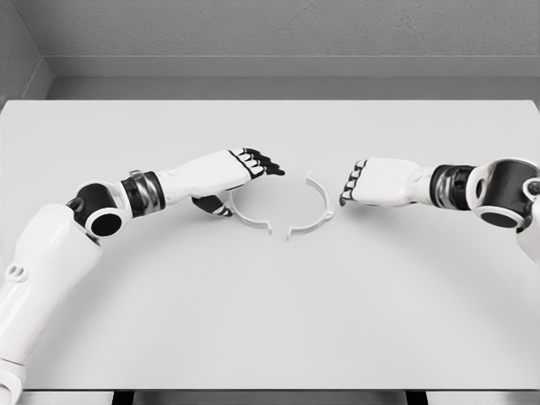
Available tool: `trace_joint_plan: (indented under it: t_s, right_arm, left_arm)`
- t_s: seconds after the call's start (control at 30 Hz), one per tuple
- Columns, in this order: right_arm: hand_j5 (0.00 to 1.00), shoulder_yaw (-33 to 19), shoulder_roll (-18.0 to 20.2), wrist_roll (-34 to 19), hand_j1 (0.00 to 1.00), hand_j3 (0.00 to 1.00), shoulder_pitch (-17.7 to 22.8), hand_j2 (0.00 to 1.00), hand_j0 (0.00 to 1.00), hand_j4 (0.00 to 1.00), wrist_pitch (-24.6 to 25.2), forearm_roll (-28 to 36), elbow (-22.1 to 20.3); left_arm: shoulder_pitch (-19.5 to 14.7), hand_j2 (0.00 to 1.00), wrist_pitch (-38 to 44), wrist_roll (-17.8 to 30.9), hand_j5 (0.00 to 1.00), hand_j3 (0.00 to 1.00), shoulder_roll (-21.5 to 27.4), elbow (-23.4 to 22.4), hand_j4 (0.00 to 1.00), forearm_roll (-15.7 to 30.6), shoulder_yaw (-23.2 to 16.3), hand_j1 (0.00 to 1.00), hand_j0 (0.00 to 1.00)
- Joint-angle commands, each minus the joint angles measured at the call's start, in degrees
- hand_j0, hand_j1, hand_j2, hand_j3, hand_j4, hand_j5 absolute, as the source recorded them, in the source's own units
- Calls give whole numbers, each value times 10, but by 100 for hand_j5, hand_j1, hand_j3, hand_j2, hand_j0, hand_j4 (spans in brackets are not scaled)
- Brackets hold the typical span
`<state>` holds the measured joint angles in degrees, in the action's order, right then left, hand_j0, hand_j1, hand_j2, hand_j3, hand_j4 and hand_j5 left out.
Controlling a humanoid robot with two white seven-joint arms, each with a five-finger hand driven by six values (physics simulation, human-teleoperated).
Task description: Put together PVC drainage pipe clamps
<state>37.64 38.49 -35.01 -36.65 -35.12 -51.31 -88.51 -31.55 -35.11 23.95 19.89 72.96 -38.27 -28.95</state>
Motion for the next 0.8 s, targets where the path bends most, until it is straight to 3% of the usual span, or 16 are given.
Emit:
trace_joint_plan:
  t_s: [0.0, 0.77]
  right_arm:
    - [77, 7, -3, 0, 77, 77, 0, 77, 77, 77, 1, 1, 3]
    - [77, 7, -18, 0, 77, 77, -7, 77, 77, 77, 1, 5, -2]
  left_arm:
    - [0, 100, 1, 1, 100, 100, 3, -2, 100, 4, 3, 100, 100]
    - [-40, 100, 1, 0, 100, 100, 2, -73, 100, 7, 3, 100, 100]
